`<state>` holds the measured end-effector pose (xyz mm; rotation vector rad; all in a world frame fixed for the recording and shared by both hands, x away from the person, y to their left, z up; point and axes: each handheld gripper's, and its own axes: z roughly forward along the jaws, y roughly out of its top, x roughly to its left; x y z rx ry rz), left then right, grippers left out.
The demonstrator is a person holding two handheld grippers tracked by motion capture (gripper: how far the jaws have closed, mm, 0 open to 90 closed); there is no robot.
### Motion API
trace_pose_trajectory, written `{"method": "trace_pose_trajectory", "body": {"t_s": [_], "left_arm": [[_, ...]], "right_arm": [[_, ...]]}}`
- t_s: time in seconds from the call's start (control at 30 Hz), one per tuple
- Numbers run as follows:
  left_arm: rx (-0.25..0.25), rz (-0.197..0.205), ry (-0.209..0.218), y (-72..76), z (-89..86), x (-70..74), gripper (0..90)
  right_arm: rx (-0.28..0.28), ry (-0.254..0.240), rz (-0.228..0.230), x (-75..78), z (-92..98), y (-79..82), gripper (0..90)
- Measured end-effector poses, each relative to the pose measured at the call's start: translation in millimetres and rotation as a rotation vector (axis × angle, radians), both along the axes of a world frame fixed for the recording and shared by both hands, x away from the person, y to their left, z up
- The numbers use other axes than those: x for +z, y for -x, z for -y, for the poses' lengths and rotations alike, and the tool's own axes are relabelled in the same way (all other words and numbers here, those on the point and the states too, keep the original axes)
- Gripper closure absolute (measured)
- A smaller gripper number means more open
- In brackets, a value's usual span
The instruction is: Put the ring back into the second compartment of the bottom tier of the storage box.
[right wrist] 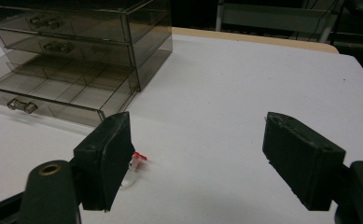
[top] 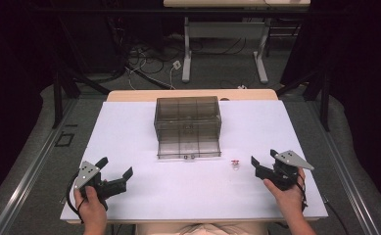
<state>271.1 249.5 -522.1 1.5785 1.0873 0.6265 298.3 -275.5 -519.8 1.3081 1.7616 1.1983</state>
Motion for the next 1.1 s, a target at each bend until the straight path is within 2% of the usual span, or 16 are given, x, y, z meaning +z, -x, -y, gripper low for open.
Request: {"method": "trace_pose_trajectory", "body": {"t_s": [0.2,0.33,0.4,0.47,0.53,0.67,1.1], "left_arm": [[-0.001,-0.014,0.001,-0.3,-0.7,-1.0,0.3],[0.0,-0.016,0.004,-0.4,-1.2,-1.3,0.3],[0.003,-0.019,0.004,-0.6,-1.5,-1.3,0.3],[0.003,-0.02,0.0,-0.9,-1.5,-1.5,0.3],[0.005,-0.022,0.0,-1.2,-1.2,-1.7,0.3],[0.005,-0.027,0.0,-1.3,-1.3,-2.0,0.3],[0.008,-0.029,0.003,-1.0,-1.4,-2.2,0.3]], "right_arm": [[0.028,-0.018,-0.017,2.5,-8.3,-3.5,23.6],[0.033,-0.007,-0.011,3.4,-12.3,-6.0,23.6],[0.039,-0.002,-0.026,3.4,-16.5,-8.7,23.6],[0.034,0.004,-0.022,2.3,-20.0,-11.3,23.6],[0.031,0.003,-0.039,2.8,-23.2,-12.3,23.6],[0.022,0.002,-0.031,3.3,-27.9,-16.0,23.6],[0.037,-0.006,-0.077,2.7,-41.3,-28.5,23.4]]}}
